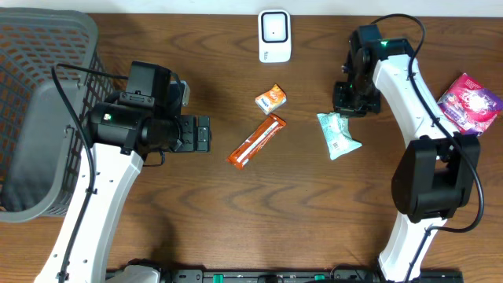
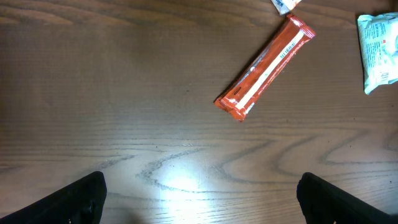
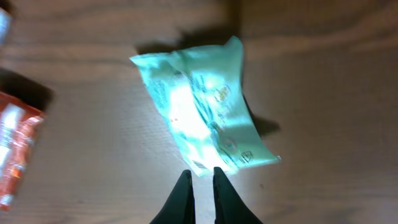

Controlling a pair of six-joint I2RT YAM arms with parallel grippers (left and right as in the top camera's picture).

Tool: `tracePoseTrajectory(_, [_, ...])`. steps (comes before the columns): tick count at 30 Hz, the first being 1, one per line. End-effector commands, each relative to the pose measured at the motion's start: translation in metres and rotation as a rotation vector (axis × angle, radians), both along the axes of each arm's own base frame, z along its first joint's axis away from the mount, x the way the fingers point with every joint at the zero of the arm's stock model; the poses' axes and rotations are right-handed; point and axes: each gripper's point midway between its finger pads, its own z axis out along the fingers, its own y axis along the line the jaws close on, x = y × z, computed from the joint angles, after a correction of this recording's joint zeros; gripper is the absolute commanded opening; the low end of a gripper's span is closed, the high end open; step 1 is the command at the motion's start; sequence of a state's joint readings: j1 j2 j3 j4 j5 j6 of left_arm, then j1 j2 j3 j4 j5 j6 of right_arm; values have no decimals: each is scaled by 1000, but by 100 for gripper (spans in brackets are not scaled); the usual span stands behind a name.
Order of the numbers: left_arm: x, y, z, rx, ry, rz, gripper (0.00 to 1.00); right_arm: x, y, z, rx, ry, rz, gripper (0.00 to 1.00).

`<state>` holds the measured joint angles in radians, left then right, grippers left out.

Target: Scan the item barcode

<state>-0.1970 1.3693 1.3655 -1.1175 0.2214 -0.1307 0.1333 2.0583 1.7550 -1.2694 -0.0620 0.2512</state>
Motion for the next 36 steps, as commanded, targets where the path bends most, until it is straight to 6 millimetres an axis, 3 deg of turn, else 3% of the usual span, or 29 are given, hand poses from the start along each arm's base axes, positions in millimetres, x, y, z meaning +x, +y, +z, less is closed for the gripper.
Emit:
tracePoseTrajectory(1, [1,3,-1,9,2,8,98,-22,-10,-22,-44,81,15,7])
tracePoseTrajectory(2, [1,3,-1,9,2,8,98,-38,-12,-44,-52,129,-8,7])
tracePoseTrajectory(4, [1,3,-1,9,2,8,98,-46,-11,-65,-43,135,-12,6])
tracePoseTrajectory(8, [1,3,-1,9,2,8,98,-41,0,-88,27,81,-13,4])
tracePoseTrajectory(12, [1,3,-1,9,2,8,98,-11,24,-73,144,-16,-24,5])
tracePoseTrajectory(15, [1,3,-1,9,2,8,98,10,36,-39,221,-58,-21,11])
tracePoseTrajectory(17, [1,3,-1,9,2,8,98,23,30,-15,207,-92,-6,14])
tracePoseTrajectory(19, [1,3,-1,9,2,8,98,30,21,-5,181,-113,-17,23])
tracePoseTrajectory(20, [1,3,-1,9,2,8,98,34,13,-2,162,-126,-29,36])
tracePoseTrajectory(22, [1,3,-1,9,2,8,98,38,-3,-3,144,-137,-54,52])
tracePoseTrajectory(26, [1,3,-1,9,2,8,98,35,-22,-23,213,-132,-62,59])
tracePoseTrajectory(28, [1,3,-1,9,2,8,98,32,-15,-34,312,-140,-48,66])
tracePoseTrajectory(30, [1,3,-1,9,2,8,98,30,-6,-45,388,-157,-37,66])
tracePoseTrajectory(36, [1,3,-1,9,2,8,98,23,19,-75,507,-210,0,80])
